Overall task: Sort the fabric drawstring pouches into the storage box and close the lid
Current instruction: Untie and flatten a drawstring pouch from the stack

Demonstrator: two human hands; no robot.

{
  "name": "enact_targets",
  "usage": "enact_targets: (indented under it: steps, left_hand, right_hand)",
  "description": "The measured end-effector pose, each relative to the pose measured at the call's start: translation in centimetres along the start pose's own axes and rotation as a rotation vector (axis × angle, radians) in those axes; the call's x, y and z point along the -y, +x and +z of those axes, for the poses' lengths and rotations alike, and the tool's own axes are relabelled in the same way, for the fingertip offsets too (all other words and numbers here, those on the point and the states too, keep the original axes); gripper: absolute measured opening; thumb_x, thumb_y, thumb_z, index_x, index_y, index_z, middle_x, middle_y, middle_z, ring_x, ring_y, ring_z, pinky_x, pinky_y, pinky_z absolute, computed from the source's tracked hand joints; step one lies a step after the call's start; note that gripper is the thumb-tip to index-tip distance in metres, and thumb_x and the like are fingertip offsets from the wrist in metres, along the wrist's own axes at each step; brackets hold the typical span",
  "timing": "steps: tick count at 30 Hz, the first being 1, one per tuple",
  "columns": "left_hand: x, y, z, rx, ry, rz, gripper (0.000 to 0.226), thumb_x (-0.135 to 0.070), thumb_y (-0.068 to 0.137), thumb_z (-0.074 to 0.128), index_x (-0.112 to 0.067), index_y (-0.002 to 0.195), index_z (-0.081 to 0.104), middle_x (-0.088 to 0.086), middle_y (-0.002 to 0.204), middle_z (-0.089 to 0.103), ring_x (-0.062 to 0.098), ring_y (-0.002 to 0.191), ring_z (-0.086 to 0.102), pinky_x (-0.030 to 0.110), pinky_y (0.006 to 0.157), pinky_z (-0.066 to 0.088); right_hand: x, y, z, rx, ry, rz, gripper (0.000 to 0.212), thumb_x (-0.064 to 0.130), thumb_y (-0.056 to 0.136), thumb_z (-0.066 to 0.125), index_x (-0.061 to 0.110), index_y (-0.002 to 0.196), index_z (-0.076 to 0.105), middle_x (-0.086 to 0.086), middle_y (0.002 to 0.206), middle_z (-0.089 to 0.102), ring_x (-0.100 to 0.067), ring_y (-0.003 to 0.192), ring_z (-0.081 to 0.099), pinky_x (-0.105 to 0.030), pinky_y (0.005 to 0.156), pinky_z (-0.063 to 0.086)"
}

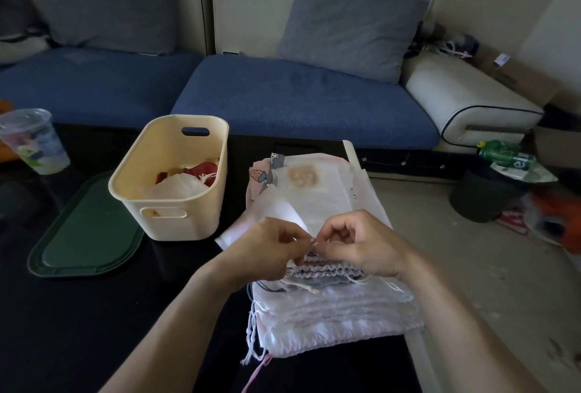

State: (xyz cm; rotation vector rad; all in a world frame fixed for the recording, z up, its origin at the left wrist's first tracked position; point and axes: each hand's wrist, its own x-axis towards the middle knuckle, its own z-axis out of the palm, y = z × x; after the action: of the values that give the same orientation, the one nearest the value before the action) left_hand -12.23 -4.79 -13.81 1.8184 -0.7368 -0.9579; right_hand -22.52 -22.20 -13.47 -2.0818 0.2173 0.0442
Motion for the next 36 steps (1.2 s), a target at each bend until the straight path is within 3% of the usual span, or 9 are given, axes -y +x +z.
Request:
enact_targets:
  steps: [4,8,13,15,18,23,29,32,36]
  left_hand:
    - [-0.2,-0.4,0.2,0.165,0.079,-0.035,0.017,-0.009,0.097,0.057,-0.013,0.086,0.068,-0.006,0.054,0.044,0.01,0.045,0.034,0.017,0.043,0.032]
    - [-0.4,-0.5,-0.3,0.224,0.145,-0.027,0.024,-0.025,0.098,0.06,-0.013,0.083,0.073,-0.004,0.052,0.041,0.01,0.043,0.03,0.018,0.042,0.028]
    - [-0.3,-0.1,-1.0,0.214,-0.076,-0.054,0.031,-0.02,0.102,0.05,-0.002,0.088,0.069,-0.005,0.049,0.028,0.009,0.04,0.02,0.024,0.042,0.011]
    - [-0.2,0.0,-1.2,0.187,-0.132,-0.052,0.032,-0.02,0.103,0.047,-0.006,0.084,0.069,-0.004,0.053,0.026,0.01,0.042,0.019,0.024,0.043,0.009]
    - [-0.3,0.0,-1.4,0.166,-0.163,-0.051,0.034,-0.022,0.104,0.044,-0.006,0.082,0.065,-0.003,0.056,0.025,0.011,0.044,0.019,0.024,0.044,0.009]
    - [-0.4,0.1,-1.4,0.118,-0.218,-0.046,0.034,-0.024,0.101,0.044,-0.009,0.076,0.061,0.003,0.063,0.021,0.013,0.046,0.015,0.025,0.045,0.008]
    - [-0.6,-0.2,-1.5,0.124,-0.157,-0.038,0.031,-0.016,0.102,0.04,-0.006,0.077,0.057,0.0,0.059,0.028,0.012,0.045,0.019,0.024,0.044,0.01]
    - [-0.7,-0.3,-1.4,0.16,-0.113,-0.061,0.036,-0.013,0.101,0.04,-0.009,0.069,0.055,-0.001,0.055,0.029,0.012,0.044,0.02,0.024,0.044,0.011]
    - [-0.8,-0.3,-1.1,0.155,-0.067,-0.118,0.05,-0.012,0.101,0.04,-0.018,0.053,0.054,-0.001,0.053,0.031,0.012,0.043,0.021,0.024,0.045,0.013]
  right_hand:
    - [0.5,-0.2,0.1,-0.005,-0.087,-0.051,0.01,0.026,0.085,0.08,0.021,0.077,0.078,0.003,0.074,0.075,-0.012,0.067,0.067,-0.026,0.064,0.049]
    - [0.3,0.1,0.3,-0.078,-0.051,-0.056,0.011,0.019,0.082,0.082,0.023,0.084,0.073,0.007,0.065,0.067,-0.005,0.059,0.06,-0.018,0.063,0.045]
    - [0.3,0.3,0.1,-0.129,0.018,-0.074,0.012,0.015,0.079,0.079,0.019,0.082,0.068,-0.011,0.08,0.068,-0.025,0.067,0.06,-0.044,0.067,0.052]
    - [0.6,0.3,0.0,-0.14,-0.03,-0.089,0.011,0.019,0.077,0.08,0.023,0.079,0.07,-0.003,0.082,0.063,-0.023,0.065,0.053,-0.035,0.063,0.046]
    - [1.0,0.0,0.2,-0.169,-0.032,-0.122,0.017,0.01,0.08,0.081,0.022,0.077,0.069,0.008,0.085,0.047,-0.003,0.061,0.042,-0.012,0.065,0.041]
    - [1.4,0.1,1.0,-0.209,-0.101,-0.182,0.013,0.018,0.079,0.084,0.028,0.085,0.077,0.006,0.094,0.052,-0.003,0.069,0.048,-0.013,0.06,0.04]
    - [1.3,0.4,1.8,-0.274,-0.174,-0.221,0.01,0.022,0.073,0.088,0.024,0.07,0.079,0.01,0.088,0.06,-0.004,0.057,0.049,-0.011,0.051,0.032]
    - [1.2,0.5,2.2,-0.246,-0.157,-0.239,0.011,0.032,0.067,0.086,0.024,0.068,0.078,0.011,0.087,0.056,-0.007,0.06,0.047,-0.013,0.053,0.033]
    - [0.9,0.7,2.3,-0.189,-0.142,-0.172,0.013,0.022,0.067,0.089,0.019,0.066,0.077,0.012,0.09,0.054,-0.004,0.075,0.055,-0.011,0.062,0.04]
